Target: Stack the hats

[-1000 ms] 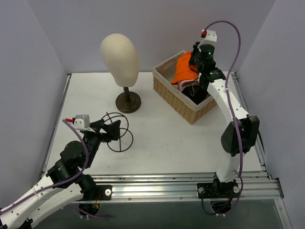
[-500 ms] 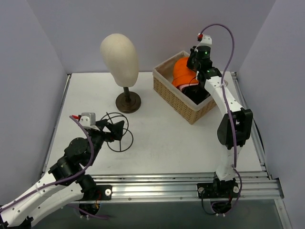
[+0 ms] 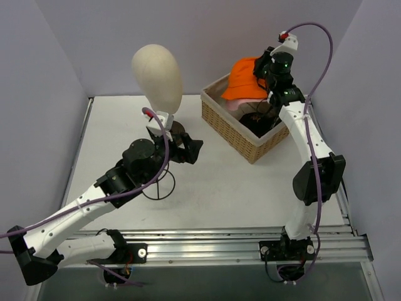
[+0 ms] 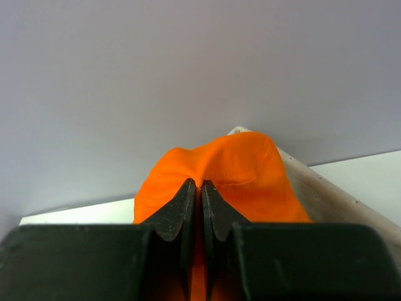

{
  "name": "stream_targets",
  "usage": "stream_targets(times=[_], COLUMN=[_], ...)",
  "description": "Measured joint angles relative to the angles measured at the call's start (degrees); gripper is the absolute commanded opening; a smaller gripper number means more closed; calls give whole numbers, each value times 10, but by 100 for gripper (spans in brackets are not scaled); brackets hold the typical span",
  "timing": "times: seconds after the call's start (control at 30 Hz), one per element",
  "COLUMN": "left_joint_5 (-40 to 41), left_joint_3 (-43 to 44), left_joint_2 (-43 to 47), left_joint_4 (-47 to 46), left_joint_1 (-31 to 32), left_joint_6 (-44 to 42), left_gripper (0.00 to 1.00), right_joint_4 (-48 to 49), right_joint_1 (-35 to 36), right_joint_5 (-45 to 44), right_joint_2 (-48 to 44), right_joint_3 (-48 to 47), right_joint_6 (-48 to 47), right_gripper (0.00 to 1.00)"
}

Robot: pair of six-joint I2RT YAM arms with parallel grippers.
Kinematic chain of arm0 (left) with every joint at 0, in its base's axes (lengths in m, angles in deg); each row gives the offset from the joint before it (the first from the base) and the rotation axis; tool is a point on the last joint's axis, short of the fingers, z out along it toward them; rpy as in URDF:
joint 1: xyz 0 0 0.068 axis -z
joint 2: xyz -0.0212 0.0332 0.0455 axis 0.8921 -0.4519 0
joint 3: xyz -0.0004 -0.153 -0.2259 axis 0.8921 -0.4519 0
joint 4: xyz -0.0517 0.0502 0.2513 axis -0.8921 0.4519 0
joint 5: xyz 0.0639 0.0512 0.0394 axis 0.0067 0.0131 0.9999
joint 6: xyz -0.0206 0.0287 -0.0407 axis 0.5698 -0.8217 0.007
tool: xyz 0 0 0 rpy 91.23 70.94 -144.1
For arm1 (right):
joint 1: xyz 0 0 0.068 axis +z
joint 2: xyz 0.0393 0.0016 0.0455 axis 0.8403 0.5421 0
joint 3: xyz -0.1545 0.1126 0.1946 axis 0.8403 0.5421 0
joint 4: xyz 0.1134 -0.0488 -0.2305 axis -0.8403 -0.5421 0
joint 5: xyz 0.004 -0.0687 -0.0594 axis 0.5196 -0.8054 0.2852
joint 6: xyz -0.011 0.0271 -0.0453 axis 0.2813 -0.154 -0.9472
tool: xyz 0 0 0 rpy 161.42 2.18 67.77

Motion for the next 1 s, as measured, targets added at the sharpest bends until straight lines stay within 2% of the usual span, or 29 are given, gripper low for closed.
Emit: stream_targets(times=[0.1, 0.23, 0.37, 0.57, 0.6, 0.8, 1.0], left_joint_5=[-11, -14, -11, -26, -31, -70, -111], left_joint_3=[7, 14, 14, 21, 27, 90, 148], left_joint_2=[-34, -57, -55, -71, -81, -173, -260], left_joint_4=[0, 1, -1, -49, -57, -109, -159], left_joint_1=[2, 2, 2, 2, 2, 3, 4], left_joint_6=[-1, -5, -9, -33, -39, -102, -173], left_gripper=[97, 97, 97, 100, 92, 83, 77], right_joint_4=[1, 54, 34, 22, 18, 0, 2], right_joint_1=[-4, -7, -5, 2, 2, 6, 6], right_joint_5=[16, 22, 45, 30, 27, 9, 2], right_joint_2=[18, 6, 25, -4, -13, -66, -116], right_joint_3=[-25, 33, -2, -15, -15, -11, 38], right_joint_6=[14, 27, 25, 62, 71, 120, 172], right_gripper=[0, 0, 0, 0, 0, 0, 0])
